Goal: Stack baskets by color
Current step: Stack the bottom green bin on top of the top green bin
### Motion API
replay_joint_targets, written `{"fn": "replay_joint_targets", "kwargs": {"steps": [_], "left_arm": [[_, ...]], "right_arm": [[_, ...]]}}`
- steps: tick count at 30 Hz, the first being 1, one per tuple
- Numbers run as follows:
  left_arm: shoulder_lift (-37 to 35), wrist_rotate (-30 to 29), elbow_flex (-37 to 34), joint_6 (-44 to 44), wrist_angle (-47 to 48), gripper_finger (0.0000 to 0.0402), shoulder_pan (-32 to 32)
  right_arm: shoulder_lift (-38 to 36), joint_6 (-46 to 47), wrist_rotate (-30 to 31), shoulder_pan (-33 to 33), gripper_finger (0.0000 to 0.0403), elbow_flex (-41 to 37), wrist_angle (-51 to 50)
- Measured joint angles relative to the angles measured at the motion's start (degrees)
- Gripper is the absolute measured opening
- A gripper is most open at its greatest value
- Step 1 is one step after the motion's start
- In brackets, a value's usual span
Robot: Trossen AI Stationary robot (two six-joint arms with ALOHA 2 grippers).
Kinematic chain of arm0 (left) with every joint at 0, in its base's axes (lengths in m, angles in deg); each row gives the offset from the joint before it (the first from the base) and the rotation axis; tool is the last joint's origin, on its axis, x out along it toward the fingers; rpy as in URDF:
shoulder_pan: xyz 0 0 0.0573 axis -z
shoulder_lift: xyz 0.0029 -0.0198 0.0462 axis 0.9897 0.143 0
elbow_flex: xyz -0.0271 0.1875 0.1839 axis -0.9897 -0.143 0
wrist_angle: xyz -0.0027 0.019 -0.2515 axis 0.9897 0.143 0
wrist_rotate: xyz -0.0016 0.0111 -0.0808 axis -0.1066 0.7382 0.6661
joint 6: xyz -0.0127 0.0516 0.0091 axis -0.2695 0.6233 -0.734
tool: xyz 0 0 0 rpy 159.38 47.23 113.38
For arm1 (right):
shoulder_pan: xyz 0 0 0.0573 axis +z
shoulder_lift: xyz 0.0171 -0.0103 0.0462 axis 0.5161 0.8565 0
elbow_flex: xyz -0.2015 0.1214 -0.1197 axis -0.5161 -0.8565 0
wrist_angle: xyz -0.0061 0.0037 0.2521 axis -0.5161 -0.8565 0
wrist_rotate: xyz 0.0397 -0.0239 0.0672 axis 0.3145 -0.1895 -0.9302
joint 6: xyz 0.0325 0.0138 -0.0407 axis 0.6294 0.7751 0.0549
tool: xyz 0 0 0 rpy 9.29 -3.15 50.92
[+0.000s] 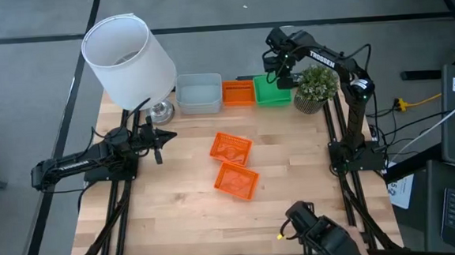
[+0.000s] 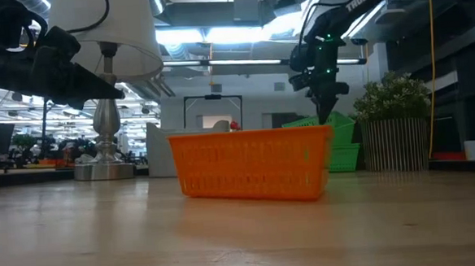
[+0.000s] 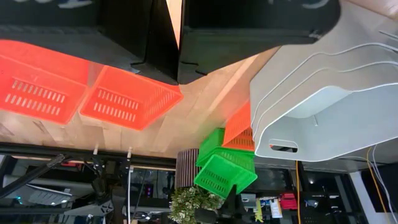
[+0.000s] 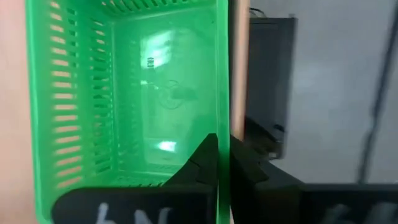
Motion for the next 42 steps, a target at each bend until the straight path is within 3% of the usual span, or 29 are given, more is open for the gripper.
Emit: {"fn": "replay_joint_targets", "kwargs": {"steps": [5,11,42], "left_arm": [[0.0,0.0,0.0,0.0,0.0,0.0,0.0],[0.0,0.0,0.0,0.0,0.0,0.0,0.0],[0.0,0.0,0.0,0.0,0.0,0.0,0.0]], "right_arm": [[1.1,3.0,-2.6,-1.3,0.0006,0.0,-0.2],[2.7,6.2,-6.8,-2.4,0.0031,0.0,-0.6],[3.4,7.1,-5.4,-2.4,0.0041,0.0,-1.2]]}}
